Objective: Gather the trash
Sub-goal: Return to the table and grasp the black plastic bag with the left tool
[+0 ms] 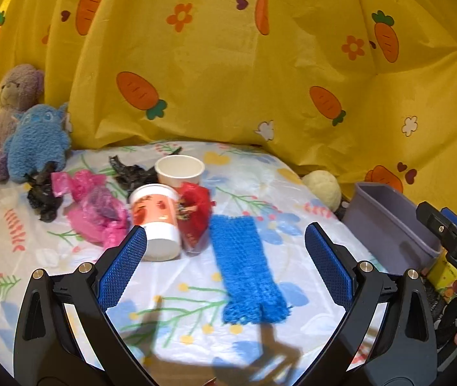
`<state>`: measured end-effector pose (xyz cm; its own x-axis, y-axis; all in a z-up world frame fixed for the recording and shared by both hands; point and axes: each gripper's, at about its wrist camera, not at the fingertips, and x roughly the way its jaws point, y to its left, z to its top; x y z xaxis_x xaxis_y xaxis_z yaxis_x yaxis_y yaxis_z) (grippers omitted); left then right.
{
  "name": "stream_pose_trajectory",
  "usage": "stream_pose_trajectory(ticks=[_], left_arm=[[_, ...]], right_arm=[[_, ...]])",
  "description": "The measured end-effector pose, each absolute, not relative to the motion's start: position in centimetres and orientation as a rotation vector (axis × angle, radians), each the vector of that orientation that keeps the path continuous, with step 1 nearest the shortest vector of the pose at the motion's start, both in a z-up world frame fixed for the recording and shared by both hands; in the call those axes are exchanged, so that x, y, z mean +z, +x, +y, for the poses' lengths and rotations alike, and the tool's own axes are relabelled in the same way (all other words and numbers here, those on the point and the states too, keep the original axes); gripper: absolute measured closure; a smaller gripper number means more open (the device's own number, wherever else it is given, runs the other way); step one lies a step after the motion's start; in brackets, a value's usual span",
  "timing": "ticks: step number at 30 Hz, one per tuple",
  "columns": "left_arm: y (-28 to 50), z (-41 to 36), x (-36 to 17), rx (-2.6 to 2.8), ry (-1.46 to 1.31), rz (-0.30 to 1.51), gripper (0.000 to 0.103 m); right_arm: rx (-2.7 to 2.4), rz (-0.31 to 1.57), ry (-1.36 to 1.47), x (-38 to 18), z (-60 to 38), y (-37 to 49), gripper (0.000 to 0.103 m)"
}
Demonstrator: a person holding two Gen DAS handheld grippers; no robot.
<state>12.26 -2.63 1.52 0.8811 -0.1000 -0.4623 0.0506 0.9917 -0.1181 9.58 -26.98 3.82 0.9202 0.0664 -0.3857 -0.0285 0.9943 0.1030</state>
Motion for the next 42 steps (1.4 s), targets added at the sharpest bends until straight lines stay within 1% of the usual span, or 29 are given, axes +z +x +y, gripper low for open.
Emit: stream_pose_trajectory(ticks=[11, 18, 24, 31, 36, 39, 41, 42], left_arm=[[9.2, 6.3, 0.6, 0.107, -0.119, 0.494, 0.006], [8.3, 11.3, 1.7, 0.222, -0.161, 0.473, 0.006], [10.5, 15.7, 3.6, 0.373, -0.107, 0.455, 0.006], [15.7, 21.4, 4.1, 0.511, -0.122, 0.475, 0.006], [20.5, 22.8, 2.4, 0.469, -0.114, 0.545, 0.009], [23.2, 23.3, 0.1, 0.445, -0.127, 0.620, 0.019], [24.8, 23.8, -1.5, 0.440, -0.136, 0.669, 0.031], [25.5, 24.0, -2.3, 0.436, -0.143, 0.693, 0.034]], right_arm=[[0.246, 0.471, 0.033, 2.0, -16.9, 10.5, 0.014], [0.330, 0.492, -0.016, 1.6, -12.1, 11.1, 0.014], [0.347, 0.508, -0.018, 1.8, -10.6, 12.4, 0.014], [0.363, 0.523, -0.033, 2.1, -9.8, 14.6, 0.014], [0.355, 0.536, -0.026, 1.8, -10.1, 16.3, 0.014], [0.341, 0.557, -0.027, 1.1, -10.6, 17.3, 0.014], [0.330, 0.570, -0.028, 0.7, -11.0, 18.0, 0.014], [0.326, 0.575, -0.029, 0.6, -11.2, 18.2, 0.014]])
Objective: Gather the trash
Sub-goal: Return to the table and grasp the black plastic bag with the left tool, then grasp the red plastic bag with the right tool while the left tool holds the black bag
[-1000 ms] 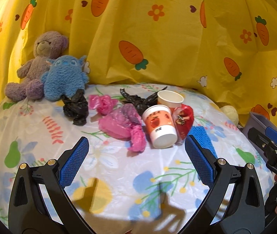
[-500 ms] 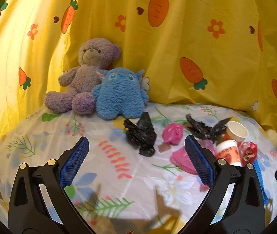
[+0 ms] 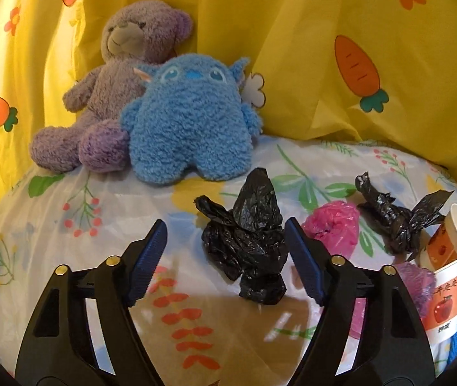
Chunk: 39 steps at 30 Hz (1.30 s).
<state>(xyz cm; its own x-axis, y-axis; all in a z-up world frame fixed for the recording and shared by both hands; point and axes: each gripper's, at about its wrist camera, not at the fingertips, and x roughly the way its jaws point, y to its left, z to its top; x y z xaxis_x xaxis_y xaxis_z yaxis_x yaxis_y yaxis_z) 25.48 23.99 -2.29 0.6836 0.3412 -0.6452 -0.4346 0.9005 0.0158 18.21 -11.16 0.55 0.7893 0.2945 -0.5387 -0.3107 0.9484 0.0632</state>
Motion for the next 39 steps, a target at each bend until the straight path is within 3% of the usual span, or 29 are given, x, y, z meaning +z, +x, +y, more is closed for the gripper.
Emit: stream_pose_trajectory(ticks=[3, 5, 12, 19, 27, 32, 39], left_arm=[[27.3, 24.3, -4.3, 0.369, -0.190, 0.763, 0.040], [28.1, 24.5, -5.4, 0.343, -0.226, 0.800, 0.055], [27.3, 25.4, -5.7, 0.312, -0.319, 0.787, 0.085], [22.6, 24.8, -1.9, 0.369, -0.324, 0.674, 0.087], [17.3, 20.7, 1.7, 0.328, -0.304, 0.573, 0.087], [15.7, 18.1, 1.6, 0.269, -0.297, 0.563, 0.087], [14.0, 15.7, 2.0, 0.213, -0.264, 0.536, 0.087]], right_arm=[[0.325, 0.593, -0.039, 0.1, -11.5, 18.8, 0.014], [0.337, 0.600, -0.045, 0.0, -11.4, 19.0, 0.014], [0.395, 0.626, -0.046, -0.2, -9.9, 19.7, 0.014], [0.394, 0.666, -0.052, -0.9, -8.3, 21.1, 0.022], [0.420, 0.735, -0.026, -1.9, -7.9, 22.3, 0.044], [0.442, 0.774, -0.038, -2.7, -7.4, 22.6, 0.068], [0.449, 0.721, -0.016, -1.8, -8.2, 21.5, 0.075]])
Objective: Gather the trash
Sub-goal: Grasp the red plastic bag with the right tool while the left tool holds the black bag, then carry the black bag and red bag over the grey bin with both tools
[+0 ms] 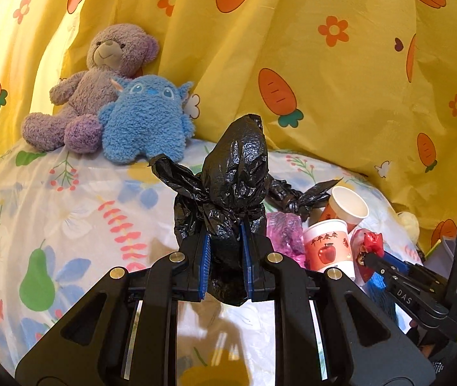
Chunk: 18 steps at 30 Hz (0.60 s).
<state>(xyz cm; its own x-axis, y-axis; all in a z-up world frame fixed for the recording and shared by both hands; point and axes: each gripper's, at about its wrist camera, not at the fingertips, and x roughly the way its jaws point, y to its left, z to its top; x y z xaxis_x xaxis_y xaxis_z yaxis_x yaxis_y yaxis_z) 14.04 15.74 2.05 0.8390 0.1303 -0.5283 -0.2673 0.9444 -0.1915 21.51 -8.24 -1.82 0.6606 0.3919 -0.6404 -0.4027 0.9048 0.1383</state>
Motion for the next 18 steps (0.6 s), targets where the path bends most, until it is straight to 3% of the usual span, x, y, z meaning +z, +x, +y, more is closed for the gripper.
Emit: stream_pose_trajectory(ticks=[18], left_arm=[[12.9, 9.4, 2.6, 0.032, -0.207, 0.502, 0.087]], right_arm=[[0.481, 0.549, 0.007, 3.2, -12.5, 15.4, 0.075]])
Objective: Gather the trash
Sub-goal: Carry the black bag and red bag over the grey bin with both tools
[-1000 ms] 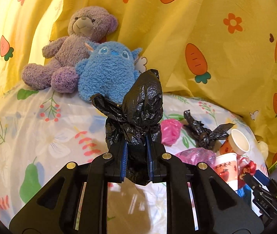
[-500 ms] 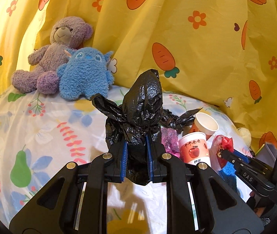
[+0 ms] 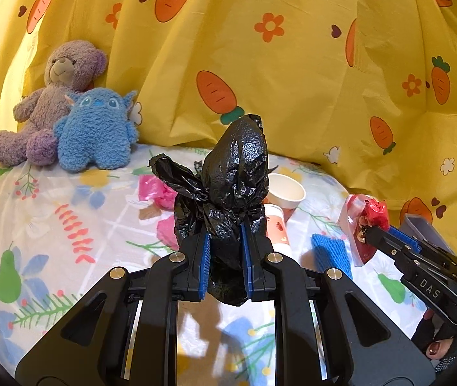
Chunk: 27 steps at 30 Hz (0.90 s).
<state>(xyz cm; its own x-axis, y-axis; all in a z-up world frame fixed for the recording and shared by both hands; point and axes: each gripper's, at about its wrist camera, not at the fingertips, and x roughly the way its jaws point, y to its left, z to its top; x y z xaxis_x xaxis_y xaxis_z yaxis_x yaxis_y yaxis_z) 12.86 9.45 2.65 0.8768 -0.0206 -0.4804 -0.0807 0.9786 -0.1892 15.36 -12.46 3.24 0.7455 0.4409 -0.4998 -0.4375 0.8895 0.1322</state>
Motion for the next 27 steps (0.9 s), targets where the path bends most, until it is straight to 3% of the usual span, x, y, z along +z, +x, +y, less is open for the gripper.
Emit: stream_pose_trajectory(ticks=[27], left_arm=[[13.9, -3.9, 2.9, -0.211, -0.083, 0.521, 0.087]], right_arm=[[0.311, 0.478, 0.046, 4.7, -23.1, 11.8, 0.075]])
